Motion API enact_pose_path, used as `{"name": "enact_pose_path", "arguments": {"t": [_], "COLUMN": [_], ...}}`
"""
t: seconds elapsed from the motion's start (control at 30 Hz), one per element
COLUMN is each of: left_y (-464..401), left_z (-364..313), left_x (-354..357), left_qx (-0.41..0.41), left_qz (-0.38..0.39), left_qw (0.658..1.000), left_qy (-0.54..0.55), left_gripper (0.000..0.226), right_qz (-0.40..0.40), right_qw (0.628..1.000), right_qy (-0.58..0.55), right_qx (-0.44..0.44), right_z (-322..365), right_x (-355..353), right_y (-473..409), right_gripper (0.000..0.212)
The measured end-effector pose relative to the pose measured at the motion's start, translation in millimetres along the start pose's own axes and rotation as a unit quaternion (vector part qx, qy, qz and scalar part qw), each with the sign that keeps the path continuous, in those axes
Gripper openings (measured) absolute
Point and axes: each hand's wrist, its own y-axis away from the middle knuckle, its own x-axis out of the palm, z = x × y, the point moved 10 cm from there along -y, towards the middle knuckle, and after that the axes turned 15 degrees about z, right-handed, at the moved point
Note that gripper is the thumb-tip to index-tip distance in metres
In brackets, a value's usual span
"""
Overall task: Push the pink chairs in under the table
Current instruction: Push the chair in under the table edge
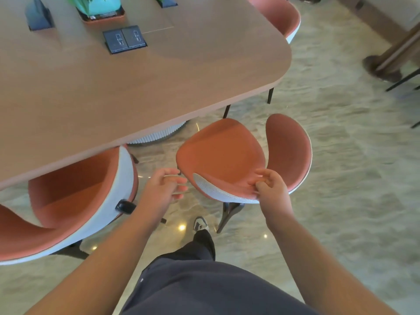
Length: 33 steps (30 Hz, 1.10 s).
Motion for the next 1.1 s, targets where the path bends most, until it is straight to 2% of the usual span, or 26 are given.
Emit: {"name": "enact_pose_path", "arguments": {"t": [0.2,0.33,0.53,0.67,0.8,0.97,1.1], "left_y": [-77.5,-127.0,-169.1,-181.6,-192.0,-181.9,-170.9], "left_z": [10.1,24.4,32.2,36.2,38.4,80.6,115.1], "left_x": [29.9,49.5,76.9,84.6,93.2,107.7,128.3], "left_qx": [-0.035,-0.072,-0.131,-0.147,-0.138,-0.227,-0.273], "left_qz": [0.018,0.012,0.002,-0.041,-0.082,-0.193,-0.226], "left_qw": [0.999,0.996,0.991,0.988,0.986,0.950,0.934], "left_qy": [0.031,0.058,0.007,0.002,-0.032,-0.096,-0.051], "left_gripper": [0.022,0.023,0.028,0.032,0.032,0.061,0.082], "right_qz": [-0.011,0.003,-0.019,-0.009,0.002,0.081,0.101], "right_qw": [0.999,0.995,0.985,0.979,0.970,0.932,0.890], "right_qy": [0.010,0.082,0.139,0.174,0.216,0.342,0.433], "right_qx": [0.029,0.064,0.097,0.104,0.111,0.085,0.100], "right_z": [-1.6,-3.4,1.9,0.2,-1.8,-2.7,-16.0], "right_x": [-40.2,-67.3,-124.8,-157.5,-185.6,-211.3,-229.9], "right_y": [-73.8,-118.8,-179.1,-227.7,-284.5,-347.0,-375.0], "right_gripper": [0.037,0.038,0.032,0.028,0.038,0.055,0.075]}}
